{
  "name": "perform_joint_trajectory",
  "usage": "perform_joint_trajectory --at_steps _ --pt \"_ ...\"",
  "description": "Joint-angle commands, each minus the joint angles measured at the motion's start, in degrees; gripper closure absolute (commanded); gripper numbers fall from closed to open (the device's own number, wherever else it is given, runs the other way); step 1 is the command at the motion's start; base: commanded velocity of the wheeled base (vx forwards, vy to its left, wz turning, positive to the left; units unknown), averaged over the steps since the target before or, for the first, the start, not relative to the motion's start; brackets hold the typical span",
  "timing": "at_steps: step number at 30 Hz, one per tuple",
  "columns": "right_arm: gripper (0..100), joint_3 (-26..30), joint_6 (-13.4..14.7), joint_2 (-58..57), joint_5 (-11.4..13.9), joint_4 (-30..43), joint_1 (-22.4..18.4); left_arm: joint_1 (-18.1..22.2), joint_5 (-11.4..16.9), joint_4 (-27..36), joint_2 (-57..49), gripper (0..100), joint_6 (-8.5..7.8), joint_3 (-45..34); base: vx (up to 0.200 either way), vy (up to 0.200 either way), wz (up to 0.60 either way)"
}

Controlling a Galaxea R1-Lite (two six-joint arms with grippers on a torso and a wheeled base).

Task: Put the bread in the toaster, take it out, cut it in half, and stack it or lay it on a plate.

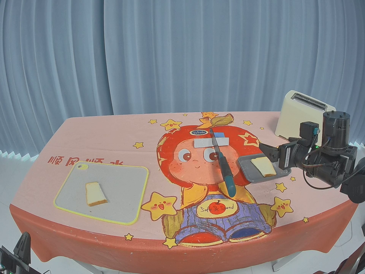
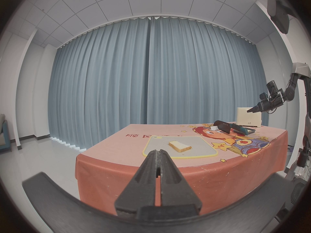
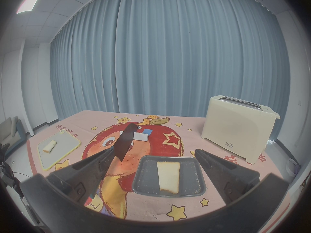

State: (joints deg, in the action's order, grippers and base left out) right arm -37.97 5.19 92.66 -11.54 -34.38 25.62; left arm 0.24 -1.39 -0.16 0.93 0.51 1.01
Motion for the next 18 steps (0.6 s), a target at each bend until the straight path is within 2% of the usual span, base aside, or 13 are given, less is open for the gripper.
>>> perform_joint_trajectory --at_steps 1,12,18 --pt "0 0.2 0.0 -0.3 -0.1 -0.1 0.1 0.0 0.0 0.0 -0.9 100 0.02 -1.0 0.0 0.0 0.0" --pt "0 0.5 0.0 -0.7 -0.1 -0.3 0.2 0.0 0.0 0.0 -0.9 100 0.02 -1.0 0.0 0.0 0.0" --pt "0 0.6 0.3 -2.0 -0.8 0.1 2.6 0.0 0.0 0.0 -0.9 100 0.02 -1.0 0.0 0.0 0.0"
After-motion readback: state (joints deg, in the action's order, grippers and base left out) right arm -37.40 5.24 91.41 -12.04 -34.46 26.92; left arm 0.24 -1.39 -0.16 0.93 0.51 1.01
